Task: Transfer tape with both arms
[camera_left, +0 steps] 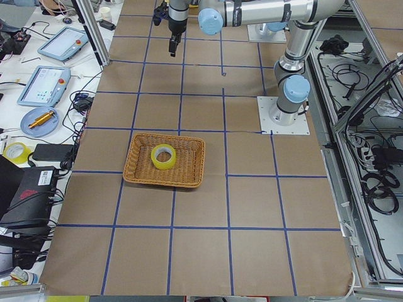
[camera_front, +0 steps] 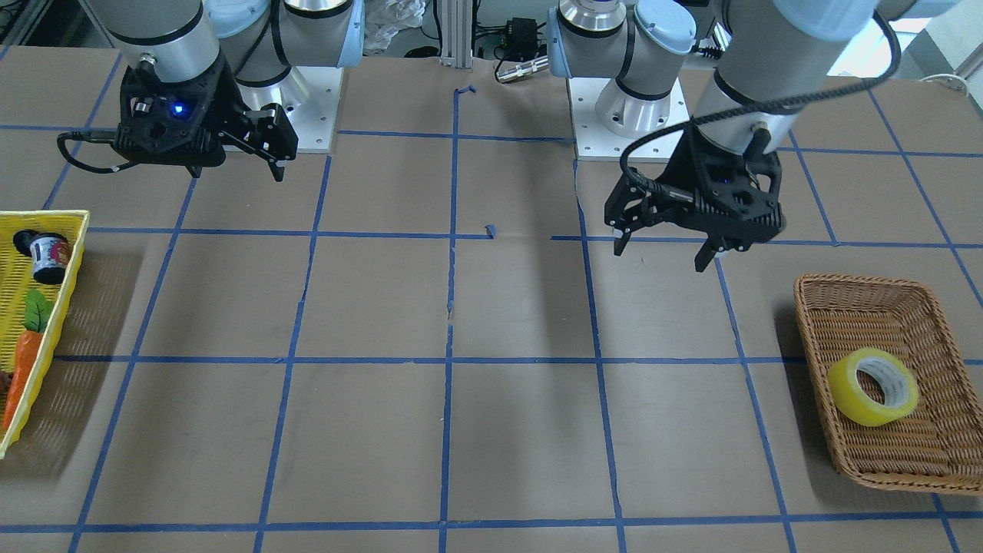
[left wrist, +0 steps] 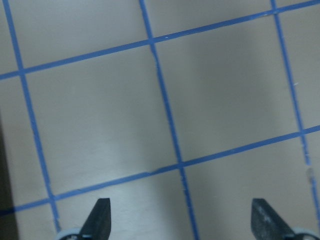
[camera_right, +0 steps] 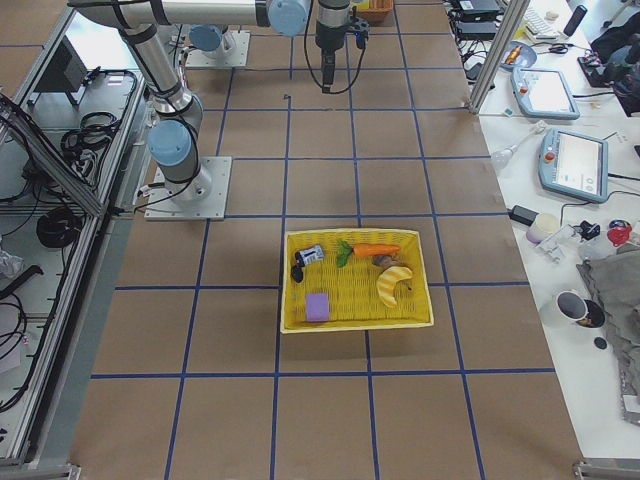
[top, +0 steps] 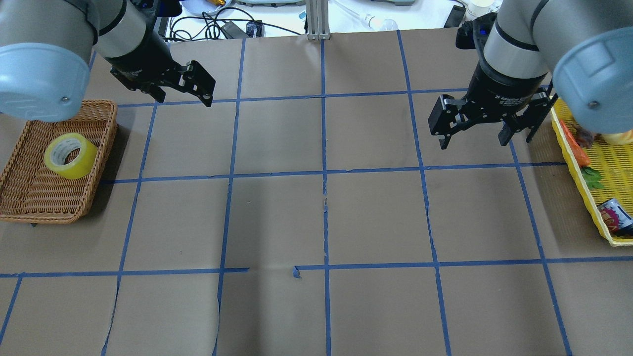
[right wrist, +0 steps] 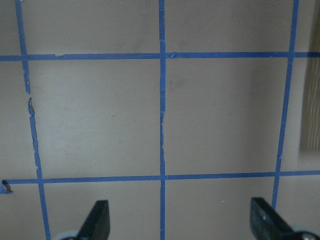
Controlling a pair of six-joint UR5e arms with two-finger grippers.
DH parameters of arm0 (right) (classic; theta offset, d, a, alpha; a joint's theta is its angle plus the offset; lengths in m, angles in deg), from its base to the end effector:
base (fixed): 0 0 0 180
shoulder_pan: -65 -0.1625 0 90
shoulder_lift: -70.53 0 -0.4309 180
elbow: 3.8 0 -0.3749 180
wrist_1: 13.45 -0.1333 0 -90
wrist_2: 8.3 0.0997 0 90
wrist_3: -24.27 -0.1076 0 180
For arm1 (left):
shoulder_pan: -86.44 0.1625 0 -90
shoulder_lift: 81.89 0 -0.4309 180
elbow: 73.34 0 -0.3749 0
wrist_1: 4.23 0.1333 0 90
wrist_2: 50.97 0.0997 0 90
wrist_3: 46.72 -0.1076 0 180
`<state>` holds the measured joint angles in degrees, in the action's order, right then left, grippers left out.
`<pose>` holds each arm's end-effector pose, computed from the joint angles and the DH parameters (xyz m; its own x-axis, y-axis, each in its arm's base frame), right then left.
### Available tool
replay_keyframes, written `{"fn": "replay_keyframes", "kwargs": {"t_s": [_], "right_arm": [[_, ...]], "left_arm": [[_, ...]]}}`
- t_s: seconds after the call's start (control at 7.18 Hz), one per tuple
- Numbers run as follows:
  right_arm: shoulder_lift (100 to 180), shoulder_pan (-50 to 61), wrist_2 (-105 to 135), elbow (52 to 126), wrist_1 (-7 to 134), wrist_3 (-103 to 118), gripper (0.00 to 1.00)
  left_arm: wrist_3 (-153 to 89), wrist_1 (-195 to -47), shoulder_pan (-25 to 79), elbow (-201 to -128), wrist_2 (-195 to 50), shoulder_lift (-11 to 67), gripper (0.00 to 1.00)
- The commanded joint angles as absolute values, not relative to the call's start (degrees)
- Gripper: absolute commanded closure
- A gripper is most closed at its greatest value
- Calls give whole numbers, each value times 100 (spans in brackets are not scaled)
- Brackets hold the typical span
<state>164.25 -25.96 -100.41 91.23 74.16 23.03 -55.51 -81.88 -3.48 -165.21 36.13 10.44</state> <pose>0.1367 -0.4372 0.4702 -0.9993 0.0025 0.0381 0.0049 0.9980 0.0637 -0.1380 -0.5055 0.4733 -0.9872 0.1570 0.0278 0.1513 0.9774 -0.1478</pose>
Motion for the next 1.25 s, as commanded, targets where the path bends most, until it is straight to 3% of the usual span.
{"fn": "replay_keyframes", "kwargs": {"t_s": [0.0,0.28,1.11], "right_arm": [[16440,-2597,-10050,9138,7409,2304,0],[16440,-2597,-10050,9139,7409,2296,0],[16440,-2588,-10050,9121,7417,2304,0]], "left_arm": [[-5094,-8873,-488,-16223,4184,760,0],[-4884,-9510,-470,-15588,4176,855,0],[-4637,-9398,-259,-15570,4140,943,0]]}}
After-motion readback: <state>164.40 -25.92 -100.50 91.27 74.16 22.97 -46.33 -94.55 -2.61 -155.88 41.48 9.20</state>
